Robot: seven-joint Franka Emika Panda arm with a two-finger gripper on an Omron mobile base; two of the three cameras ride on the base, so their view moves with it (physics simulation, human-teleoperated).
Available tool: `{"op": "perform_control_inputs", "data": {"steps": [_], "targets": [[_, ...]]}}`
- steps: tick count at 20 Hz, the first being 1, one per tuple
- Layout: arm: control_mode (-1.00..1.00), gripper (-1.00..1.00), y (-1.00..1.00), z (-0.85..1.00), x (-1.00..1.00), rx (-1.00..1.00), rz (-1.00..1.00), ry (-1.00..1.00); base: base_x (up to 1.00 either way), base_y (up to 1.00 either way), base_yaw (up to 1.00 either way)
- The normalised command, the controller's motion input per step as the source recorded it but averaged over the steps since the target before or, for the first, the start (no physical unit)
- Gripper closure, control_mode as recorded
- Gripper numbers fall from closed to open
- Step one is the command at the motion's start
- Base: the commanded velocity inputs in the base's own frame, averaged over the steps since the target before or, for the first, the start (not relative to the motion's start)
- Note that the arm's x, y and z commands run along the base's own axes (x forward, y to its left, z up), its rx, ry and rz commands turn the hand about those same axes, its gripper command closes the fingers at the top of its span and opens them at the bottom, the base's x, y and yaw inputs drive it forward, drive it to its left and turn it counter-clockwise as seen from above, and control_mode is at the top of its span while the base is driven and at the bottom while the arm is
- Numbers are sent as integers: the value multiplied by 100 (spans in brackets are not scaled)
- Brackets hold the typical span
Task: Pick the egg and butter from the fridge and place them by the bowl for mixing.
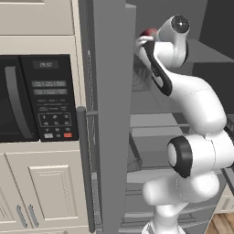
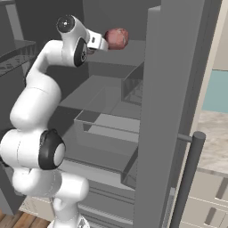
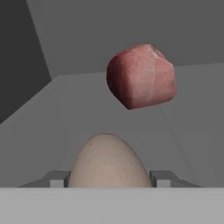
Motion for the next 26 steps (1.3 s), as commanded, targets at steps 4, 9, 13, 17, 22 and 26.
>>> {"op": "perform_control_inputs", "data": {"steps": [4, 9, 13, 17, 22, 26], "targets": [[-100, 100, 0, 39, -80, 0, 0, -2, 0, 0, 0], [-100, 100, -5, 13, -87, 0, 0, 0, 0, 0, 0], [-100, 100, -16, 12, -100, 0, 0, 0, 0, 0, 0], [-100, 100, -15, 15, -100, 0, 0, -4, 0, 0, 0], [-100, 100, -2, 4, -100, 0, -3, 1, 0, 0, 0], [-100, 100, 0, 0, -100, -4, -12, 10, 0, 0, 0]]}}
